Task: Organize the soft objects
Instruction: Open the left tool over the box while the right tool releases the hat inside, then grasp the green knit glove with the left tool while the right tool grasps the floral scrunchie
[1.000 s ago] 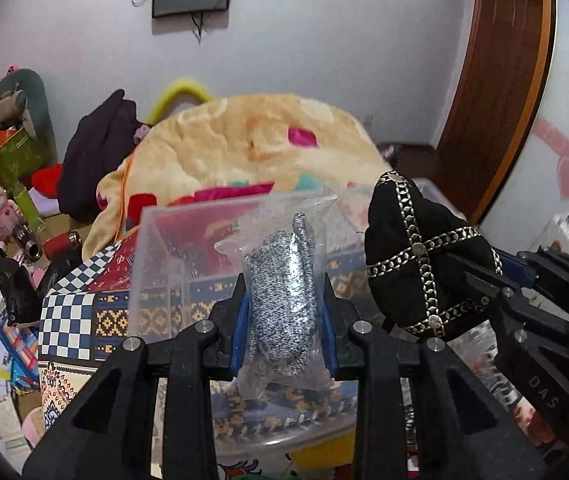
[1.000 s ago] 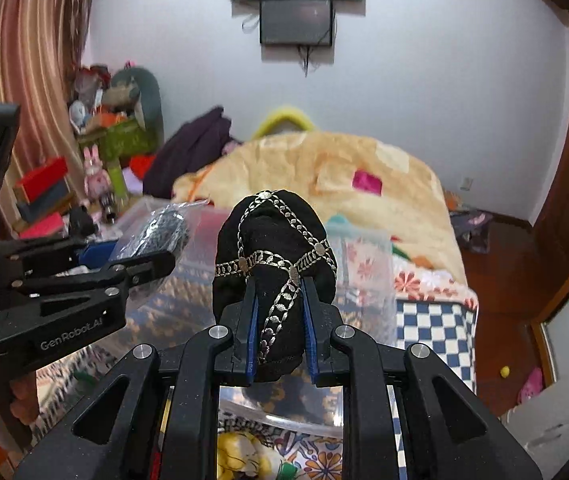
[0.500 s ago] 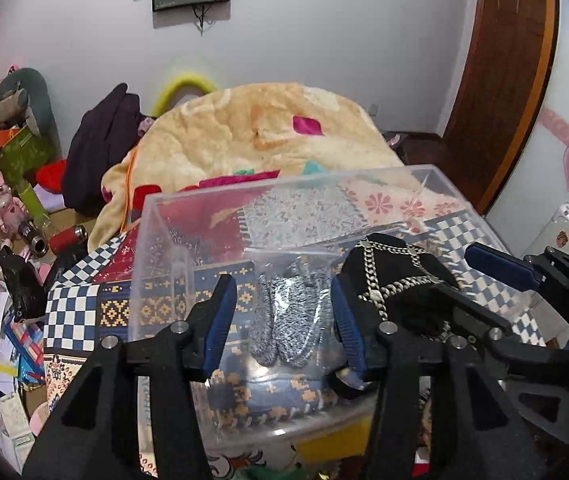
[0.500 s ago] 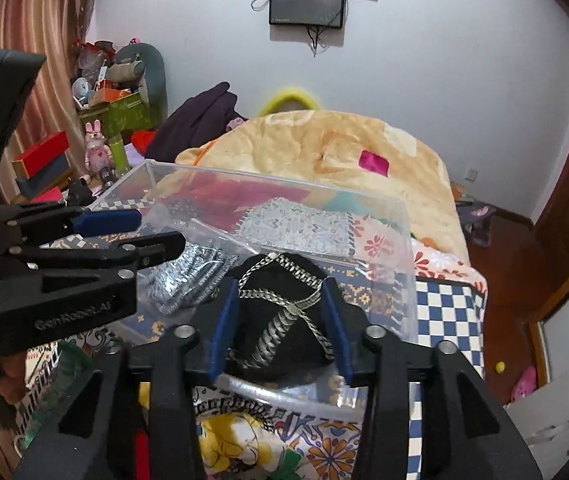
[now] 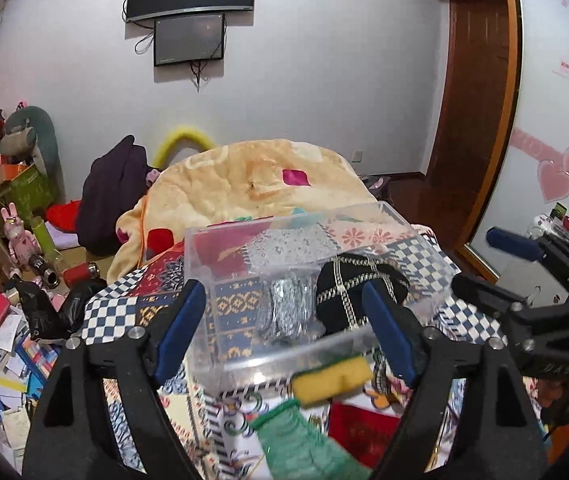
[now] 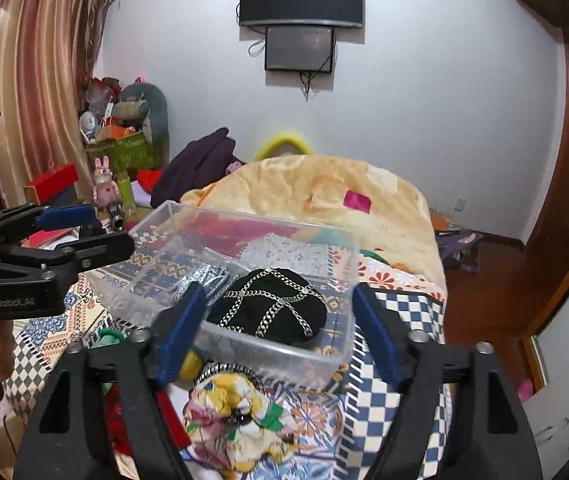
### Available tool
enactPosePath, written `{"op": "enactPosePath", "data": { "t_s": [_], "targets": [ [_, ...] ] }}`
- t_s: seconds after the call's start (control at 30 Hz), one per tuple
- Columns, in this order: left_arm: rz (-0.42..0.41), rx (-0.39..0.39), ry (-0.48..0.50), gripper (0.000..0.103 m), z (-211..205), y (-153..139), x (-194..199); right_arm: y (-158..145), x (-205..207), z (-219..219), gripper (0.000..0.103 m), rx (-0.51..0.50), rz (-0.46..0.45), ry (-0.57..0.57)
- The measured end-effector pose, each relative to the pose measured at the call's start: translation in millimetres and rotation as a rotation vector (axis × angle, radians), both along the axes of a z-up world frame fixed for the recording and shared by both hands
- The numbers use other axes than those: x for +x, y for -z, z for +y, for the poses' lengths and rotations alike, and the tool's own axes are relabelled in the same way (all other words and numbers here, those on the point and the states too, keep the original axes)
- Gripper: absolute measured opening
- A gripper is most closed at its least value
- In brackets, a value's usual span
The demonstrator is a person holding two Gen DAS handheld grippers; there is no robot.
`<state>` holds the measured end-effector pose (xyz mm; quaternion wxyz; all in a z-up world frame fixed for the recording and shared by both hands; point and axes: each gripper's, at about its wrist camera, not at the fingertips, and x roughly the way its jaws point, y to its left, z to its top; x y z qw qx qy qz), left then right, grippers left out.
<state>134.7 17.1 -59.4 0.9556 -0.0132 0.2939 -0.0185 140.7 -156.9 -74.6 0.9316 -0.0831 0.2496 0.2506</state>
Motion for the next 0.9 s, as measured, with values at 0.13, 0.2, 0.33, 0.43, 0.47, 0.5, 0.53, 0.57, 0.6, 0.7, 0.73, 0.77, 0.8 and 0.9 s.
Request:
{"op": "enactPosePath", "data": {
  "t_s": [0.13, 0.2, 0.33, 0.43, 0.47, 0.5, 0.53, 0.57, 0.6, 0.7, 0.73, 0.77, 0.8, 0.9],
  "targets": [
    [0.000, -0.002, -0.001, 0.091, 0, 7, -21, 9, -11, -3, 0.079, -0.024, 0.009, -0.002],
    [0.021, -0.016, 0.006, 0.092, -1, 15, -27, 17, -15, -3, 0.079, -0.040, 0.020, 0.001],
    [0.082, -0.031, 0.022, 0.092, -4, 34, -37, 35, -23, -3, 0.079, -0.056, 0.074, -0.005],
    [0.115, -0.024, 0.034, 0.092, -10, 47, -46, 49, -24, -1, 0.079, -0.056, 0.129, -0.012],
    [0.123, -0.021, 0.037, 0.092, -12, 52, -49, 51, -24, -1, 0.079, -0.058, 0.142, -0.014],
    [0.132, -0.019, 0.044, 0.092, -15, 56, -52, 57, -22, 1, 0.079, -0.063, 0.163, -0.015],
    [0.139, -0.019, 0.047, 0.092, -17, 60, -54, 61, -23, 0, 0.079, -0.067, 0.174, -0.015],
    [0.144, -0.018, 0.047, 0.092, -19, 63, -56, 66, -21, 2, 0.079, -0.072, 0.194, -0.017],
    [0.150, -0.016, 0.046, 0.092, -20, 68, -58, 72, -21, 2, 0.079, -0.074, 0.212, -0.021],
    [0.159, -0.019, 0.015, 0.092, -19, 77, -63, 83, -24, 6, 0.079, -0.077, 0.249, -0.025],
    [0.160, -0.023, -0.004, 0.092, -17, 80, -63, 86, -25, 7, 0.079, -0.079, 0.255, -0.022],
    [0.161, -0.034, -0.017, 0.092, -14, 81, -64, 89, -25, 9, 0.079, -0.081, 0.257, -0.021],
    [0.159, -0.051, -0.028, 0.091, -10, 82, -65, 90, -27, 10, 0.079, -0.081, 0.259, -0.024],
    [0.153, -0.078, -0.055, 0.083, 2, 81, -67, 92, -30, 13, 0.069, -0.087, 0.259, -0.034]
  ]
}}
